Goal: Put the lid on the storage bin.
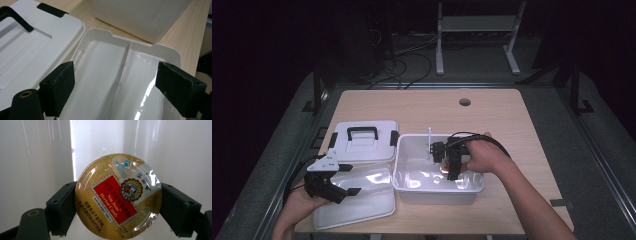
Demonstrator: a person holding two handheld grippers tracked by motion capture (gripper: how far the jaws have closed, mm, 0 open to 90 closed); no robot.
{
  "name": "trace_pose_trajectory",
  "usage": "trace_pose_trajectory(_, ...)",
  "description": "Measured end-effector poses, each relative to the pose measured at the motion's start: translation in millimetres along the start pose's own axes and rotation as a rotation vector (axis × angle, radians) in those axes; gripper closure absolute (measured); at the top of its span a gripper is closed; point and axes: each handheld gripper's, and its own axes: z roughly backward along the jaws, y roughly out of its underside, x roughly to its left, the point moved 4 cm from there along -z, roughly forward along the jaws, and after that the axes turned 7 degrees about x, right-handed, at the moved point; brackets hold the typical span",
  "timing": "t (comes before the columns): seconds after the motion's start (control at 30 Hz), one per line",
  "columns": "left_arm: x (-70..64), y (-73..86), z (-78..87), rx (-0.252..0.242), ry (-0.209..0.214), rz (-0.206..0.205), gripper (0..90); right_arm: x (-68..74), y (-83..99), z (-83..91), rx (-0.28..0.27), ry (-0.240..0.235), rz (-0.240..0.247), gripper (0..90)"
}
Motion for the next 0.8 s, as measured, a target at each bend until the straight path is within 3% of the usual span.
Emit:
trace_pose_trajectory(0.6, 0.0, 2.0, 2.5, -0.010, -0.003, 0.007, 15.3, 0.9, -9.0, -21.9, 0.037, -0.004, 0.004, 19.1)
trace_pose_trajectory(0.8, -0.8, 1.8, 3.1, -0.010, -0.003, 0.004, 15.3, -0.3, -7.8, -9.3, -0.009, 0.009, -0.007, 19.0)
